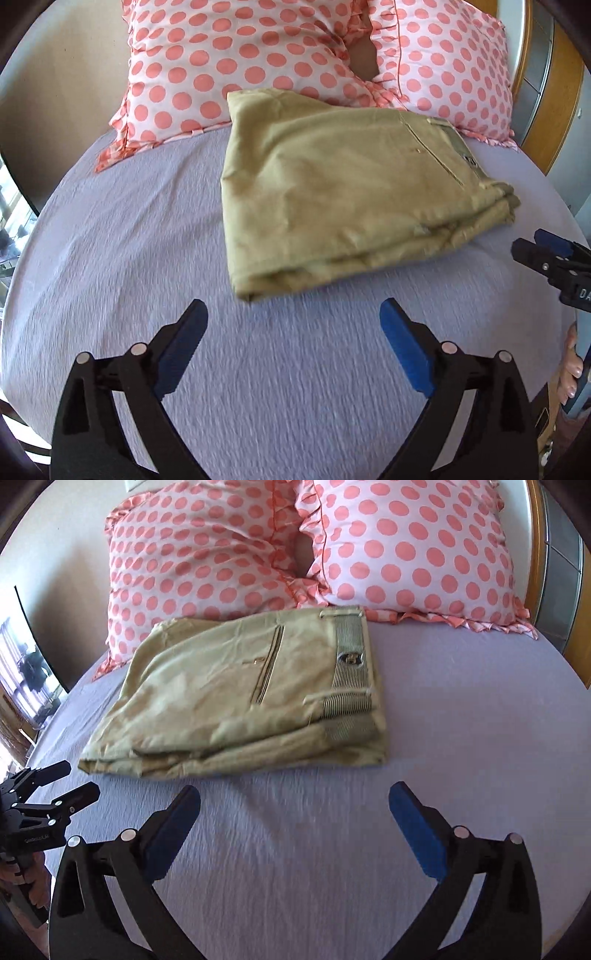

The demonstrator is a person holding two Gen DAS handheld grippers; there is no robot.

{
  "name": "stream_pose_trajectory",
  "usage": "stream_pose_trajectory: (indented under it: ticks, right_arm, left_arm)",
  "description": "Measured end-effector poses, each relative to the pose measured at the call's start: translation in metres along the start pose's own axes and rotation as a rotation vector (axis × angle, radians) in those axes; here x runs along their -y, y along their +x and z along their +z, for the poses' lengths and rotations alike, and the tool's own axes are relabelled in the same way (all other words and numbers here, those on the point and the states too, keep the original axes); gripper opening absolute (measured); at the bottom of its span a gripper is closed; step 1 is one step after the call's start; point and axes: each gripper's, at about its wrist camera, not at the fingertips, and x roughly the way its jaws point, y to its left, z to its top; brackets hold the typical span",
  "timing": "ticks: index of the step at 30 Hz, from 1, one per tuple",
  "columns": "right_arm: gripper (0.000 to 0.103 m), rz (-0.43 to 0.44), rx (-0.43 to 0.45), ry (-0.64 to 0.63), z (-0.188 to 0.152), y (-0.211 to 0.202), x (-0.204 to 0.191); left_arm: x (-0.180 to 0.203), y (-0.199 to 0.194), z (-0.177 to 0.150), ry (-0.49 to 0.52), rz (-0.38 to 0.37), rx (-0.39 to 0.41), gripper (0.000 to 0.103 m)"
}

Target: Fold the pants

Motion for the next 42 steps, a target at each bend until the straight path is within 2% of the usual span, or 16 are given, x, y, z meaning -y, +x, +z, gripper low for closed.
stream_pose_trajectory:
  ticks: [3, 5, 8, 12, 42]
  right_arm:
    - [0.102, -0.025, -0.046, -0.002, -0.013, 0.01, -0.009]
    - [0.102, -0.083, -0.042, -0.023, -0.016, 0.012, -0.017]
    - [0.102, -0.146, -0.043, -0.066, -0.019, 0.016, -0.028]
    - [0.102, -0.141, -0.03, -0.048, -0.02, 0.016, -0.024]
    - [0.102, -0.152, -0.018, -0.037, -0.02, 0.016, -0.025]
  left_arm:
    - [0.007, -0.001, -0.015, 0.011, 0.067, -0.005, 0.095]
    - [0.009, 0.005, -0.017, 0.007, 0.105, -0.009, 0.101]
    - [-0.001, 0.008, -0.019, -0.06, 0.062, 0.009, 0.101]
    - [-0.003, 0.007, -0.024, -0.062, 0.064, 0.073, 0.101]
    - [-0.005, 0.009, -0.021, -0.068, 0.061, 0.085, 0.101]
